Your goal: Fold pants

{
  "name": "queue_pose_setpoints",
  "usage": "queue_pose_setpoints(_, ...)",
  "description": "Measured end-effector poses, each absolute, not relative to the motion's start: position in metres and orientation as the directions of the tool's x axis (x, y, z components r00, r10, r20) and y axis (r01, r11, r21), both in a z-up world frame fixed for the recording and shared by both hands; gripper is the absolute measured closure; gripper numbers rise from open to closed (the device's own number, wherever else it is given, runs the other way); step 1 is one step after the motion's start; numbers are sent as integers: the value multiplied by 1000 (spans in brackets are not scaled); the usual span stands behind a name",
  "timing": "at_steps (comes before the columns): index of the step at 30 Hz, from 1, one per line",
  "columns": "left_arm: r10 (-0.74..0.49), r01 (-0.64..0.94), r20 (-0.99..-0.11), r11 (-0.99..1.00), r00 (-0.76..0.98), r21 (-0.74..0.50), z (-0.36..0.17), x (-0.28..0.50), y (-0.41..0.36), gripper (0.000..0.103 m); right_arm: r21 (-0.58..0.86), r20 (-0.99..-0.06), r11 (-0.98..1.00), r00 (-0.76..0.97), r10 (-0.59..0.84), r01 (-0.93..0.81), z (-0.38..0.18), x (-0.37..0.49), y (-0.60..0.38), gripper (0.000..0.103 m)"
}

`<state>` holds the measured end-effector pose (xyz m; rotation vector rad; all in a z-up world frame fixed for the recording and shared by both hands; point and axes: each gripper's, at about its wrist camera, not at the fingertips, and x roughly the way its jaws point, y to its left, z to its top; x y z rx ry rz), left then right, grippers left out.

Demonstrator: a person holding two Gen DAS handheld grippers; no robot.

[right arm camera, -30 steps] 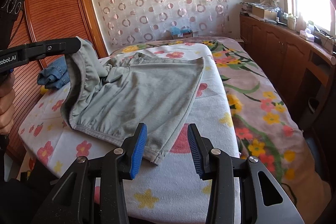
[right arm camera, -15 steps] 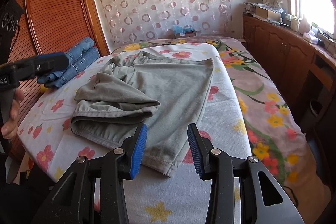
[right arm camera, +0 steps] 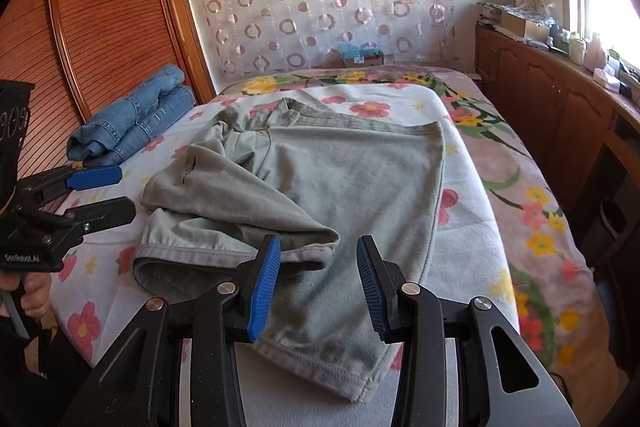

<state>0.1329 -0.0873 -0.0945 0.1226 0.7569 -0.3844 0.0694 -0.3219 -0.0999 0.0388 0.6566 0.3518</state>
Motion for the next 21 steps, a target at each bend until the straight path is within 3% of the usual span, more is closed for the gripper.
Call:
queue_pose_setpoints(8,-281,365,-701,930,656,-31,-109,130,-78,22,180,-641,940,691,335,-289,-103,86,-318,71)
queue_pose_setpoints(13,-279,358,-708,933,649,-39,-115,130,-74,22,192,-656,936,671,346,-294,-104,88,-315,80)
queue_pose_setpoints(17,-278,355,-708,934,649,-42,-116,129,-73,22,193,-646,934,678,350,-299,-101,87,-314,96)
queue_pose_setpoints(21,-277,352,-709,935,649,-44,-116,127,-72,22,187,-609,929,705,364,-318,-89,73,-314,97)
